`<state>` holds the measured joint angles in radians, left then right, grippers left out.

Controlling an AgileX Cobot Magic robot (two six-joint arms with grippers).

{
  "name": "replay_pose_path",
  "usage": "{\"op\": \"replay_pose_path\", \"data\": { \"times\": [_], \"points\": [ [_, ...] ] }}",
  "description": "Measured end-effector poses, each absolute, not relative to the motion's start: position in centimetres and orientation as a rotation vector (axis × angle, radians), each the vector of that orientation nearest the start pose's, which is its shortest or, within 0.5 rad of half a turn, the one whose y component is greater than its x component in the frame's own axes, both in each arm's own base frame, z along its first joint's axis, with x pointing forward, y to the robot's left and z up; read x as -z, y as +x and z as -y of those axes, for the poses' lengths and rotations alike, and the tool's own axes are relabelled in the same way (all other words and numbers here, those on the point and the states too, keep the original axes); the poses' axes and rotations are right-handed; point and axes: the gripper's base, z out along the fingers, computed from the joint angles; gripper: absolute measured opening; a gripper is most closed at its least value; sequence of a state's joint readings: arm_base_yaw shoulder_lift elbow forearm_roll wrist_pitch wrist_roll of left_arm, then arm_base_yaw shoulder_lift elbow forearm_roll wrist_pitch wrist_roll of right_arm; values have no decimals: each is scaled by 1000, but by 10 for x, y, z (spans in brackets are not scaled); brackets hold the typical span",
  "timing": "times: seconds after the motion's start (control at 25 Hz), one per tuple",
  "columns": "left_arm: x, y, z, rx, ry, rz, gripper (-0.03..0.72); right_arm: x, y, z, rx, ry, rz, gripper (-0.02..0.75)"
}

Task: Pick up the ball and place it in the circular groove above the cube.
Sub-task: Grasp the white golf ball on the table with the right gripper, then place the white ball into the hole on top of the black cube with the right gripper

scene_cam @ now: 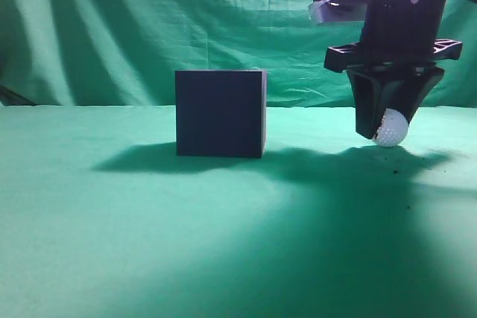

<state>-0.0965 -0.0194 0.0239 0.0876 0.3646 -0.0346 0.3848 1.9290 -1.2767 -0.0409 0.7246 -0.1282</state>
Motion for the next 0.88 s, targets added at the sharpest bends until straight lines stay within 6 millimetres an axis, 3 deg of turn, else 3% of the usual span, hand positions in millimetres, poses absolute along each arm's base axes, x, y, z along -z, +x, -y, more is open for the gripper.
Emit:
{"op": "replay_pose_path", "data": {
  "times": [0.12, 0.28, 0.36, 0.48, 0.68, 0.88],
  "points": [
    [-173, 52, 2, 5, 111, -1848, 0, -181, 360, -143, -5, -757, -2774, 311],
    [-173, 52, 2, 5, 111, -1848, 0, -228, 366, -152, -83, -701, -2728, 311],
    [-173, 52, 2, 5, 111, -1848, 0, -256, 362, -164, -105, -729, -2670, 311],
    [-173, 52, 2, 5, 111, -1848, 0, -280, 349, -195, -148, -830, -2584, 311],
    [-173, 52, 2, 5, 111, -1848, 0, -279, 323, -247, -219, -994, -2490, 311],
    [-173, 52, 2, 5, 111, -1848, 0, -262, 322, -267, -236, -1037, -2464, 311]
  ]
}}
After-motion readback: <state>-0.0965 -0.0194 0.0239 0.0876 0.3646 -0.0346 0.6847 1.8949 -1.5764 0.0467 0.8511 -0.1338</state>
